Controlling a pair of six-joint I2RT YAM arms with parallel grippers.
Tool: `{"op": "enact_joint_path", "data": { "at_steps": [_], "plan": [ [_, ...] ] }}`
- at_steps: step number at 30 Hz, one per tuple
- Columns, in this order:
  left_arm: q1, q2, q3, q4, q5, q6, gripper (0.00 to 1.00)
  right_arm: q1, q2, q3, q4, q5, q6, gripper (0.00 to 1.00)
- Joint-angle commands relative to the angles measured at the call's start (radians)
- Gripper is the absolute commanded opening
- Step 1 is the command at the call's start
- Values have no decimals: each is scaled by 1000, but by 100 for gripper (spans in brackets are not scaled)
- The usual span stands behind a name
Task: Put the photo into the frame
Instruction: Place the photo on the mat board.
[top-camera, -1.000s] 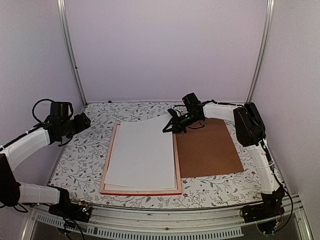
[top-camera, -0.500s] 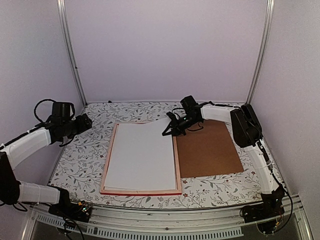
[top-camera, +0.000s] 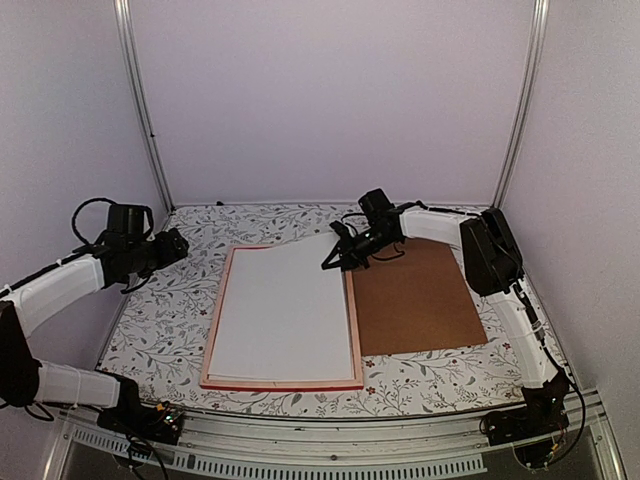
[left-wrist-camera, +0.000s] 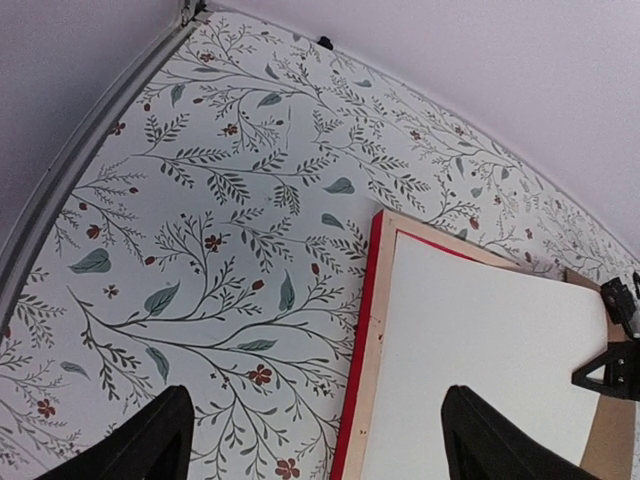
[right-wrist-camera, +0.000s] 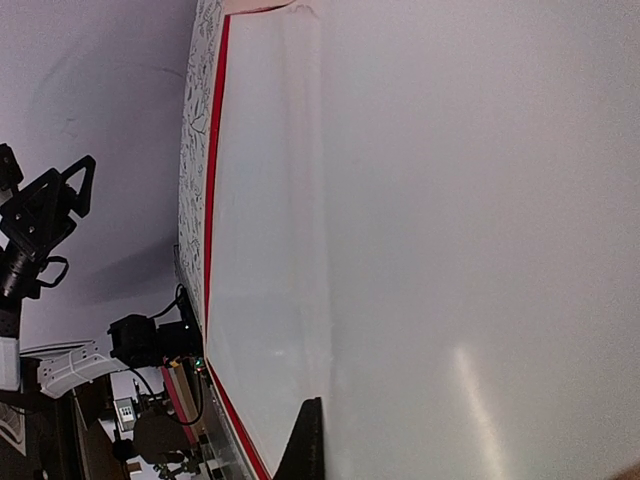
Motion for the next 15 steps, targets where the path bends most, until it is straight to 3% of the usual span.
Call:
{"op": "enact_joint_path", "data": {
  "at_steps": [1, 15],
  "plan": [
    [-22, 4, -9, 23, 12, 17, 89, 12, 31, 26, 10, 12, 8, 2],
    [-47, 18, -20, 43, 23, 13, 90, 14, 32, 29, 14, 39, 9, 6]
  ]
}}
